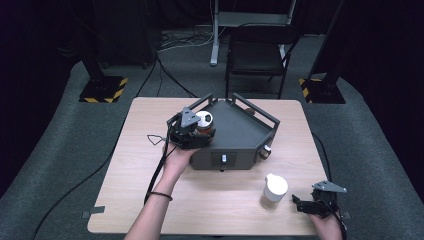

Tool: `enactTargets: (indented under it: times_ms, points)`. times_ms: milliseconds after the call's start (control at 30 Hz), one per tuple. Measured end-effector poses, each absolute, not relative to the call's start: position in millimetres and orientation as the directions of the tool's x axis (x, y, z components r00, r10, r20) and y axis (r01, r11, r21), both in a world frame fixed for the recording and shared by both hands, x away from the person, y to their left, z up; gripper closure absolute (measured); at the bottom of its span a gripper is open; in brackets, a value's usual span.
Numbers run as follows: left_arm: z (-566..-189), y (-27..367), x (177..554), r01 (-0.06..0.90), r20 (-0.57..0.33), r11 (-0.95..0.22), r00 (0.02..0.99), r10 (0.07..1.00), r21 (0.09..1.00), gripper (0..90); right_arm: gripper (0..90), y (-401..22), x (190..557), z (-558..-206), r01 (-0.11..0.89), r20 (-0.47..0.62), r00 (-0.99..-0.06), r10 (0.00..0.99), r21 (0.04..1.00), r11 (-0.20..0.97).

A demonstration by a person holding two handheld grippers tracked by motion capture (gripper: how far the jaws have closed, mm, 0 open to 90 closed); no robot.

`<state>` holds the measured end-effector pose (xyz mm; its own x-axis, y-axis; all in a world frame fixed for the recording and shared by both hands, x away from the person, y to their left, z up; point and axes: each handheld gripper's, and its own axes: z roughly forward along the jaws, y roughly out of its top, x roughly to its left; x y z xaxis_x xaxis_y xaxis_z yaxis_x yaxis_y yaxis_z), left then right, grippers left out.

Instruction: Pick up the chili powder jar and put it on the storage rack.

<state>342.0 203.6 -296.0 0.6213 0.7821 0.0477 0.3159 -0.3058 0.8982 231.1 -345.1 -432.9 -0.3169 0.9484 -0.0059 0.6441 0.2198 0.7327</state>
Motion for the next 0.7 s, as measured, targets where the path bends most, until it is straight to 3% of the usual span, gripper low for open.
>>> enactTargets:
  times_ms: [700]
  points:
    - [-303, 197, 359, 0.394, 0.029, -0.309, 0.578, 0.816, 0.866, 30.4, 2.4, -345, 231, -433, 0.644, -0.006, -0.317, 0.948, 0.733, 0.220]
